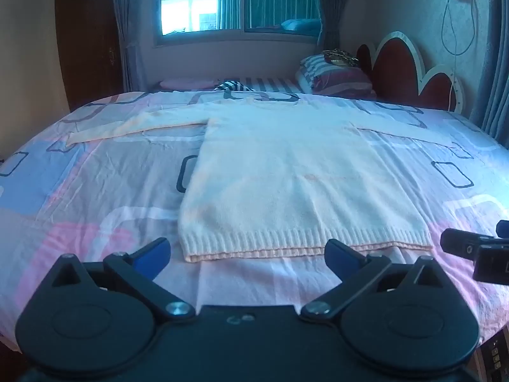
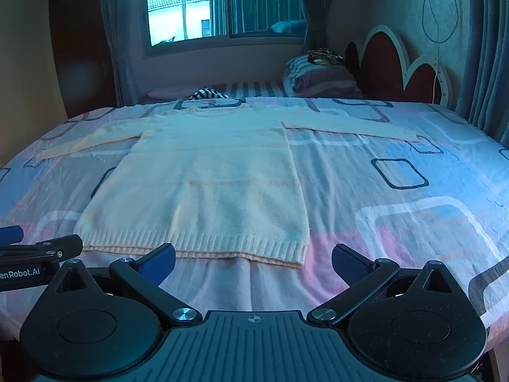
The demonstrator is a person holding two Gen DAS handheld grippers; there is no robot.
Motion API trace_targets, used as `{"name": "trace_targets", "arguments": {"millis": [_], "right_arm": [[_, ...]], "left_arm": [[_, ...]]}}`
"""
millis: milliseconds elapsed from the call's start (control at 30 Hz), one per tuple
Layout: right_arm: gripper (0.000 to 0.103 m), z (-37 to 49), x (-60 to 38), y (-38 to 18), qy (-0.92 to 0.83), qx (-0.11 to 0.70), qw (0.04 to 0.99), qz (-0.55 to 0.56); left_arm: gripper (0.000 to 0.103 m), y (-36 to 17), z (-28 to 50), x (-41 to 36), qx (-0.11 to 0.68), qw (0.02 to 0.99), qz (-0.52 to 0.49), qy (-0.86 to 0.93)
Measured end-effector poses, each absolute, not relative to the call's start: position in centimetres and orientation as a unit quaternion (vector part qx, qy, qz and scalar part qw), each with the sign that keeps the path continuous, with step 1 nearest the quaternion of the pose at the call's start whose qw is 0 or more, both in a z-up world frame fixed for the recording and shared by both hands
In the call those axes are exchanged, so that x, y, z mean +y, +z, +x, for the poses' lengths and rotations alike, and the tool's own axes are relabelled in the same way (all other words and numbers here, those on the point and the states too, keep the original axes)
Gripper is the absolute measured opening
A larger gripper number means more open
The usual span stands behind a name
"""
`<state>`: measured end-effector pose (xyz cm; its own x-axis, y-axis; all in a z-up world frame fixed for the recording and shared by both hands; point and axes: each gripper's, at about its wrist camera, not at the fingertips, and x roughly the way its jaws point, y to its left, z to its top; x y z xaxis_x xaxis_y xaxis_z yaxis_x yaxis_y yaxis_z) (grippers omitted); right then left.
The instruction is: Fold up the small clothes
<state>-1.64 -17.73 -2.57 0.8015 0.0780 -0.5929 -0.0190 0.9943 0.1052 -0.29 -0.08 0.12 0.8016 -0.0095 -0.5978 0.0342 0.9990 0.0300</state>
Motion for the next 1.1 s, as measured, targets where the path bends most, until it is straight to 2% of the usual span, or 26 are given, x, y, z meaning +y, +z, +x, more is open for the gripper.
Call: {"name": "trace_targets", "arguments": {"millis": [167,1100], "right_arm": [[0.103,-1.7,-17.5,-2.6,0.030,0.316,0.947,0.041],[0.103,-1.4,-17.3,-2.1,0.023,0.314,0.948,0.044]], "left_arm": [[0.102,0.0,0.2,0.0,0.337,0.941,0.010,-0.006],[0.102,0.1,0.5,0.0,0.331,0.943,0.015,-0.012]]}}
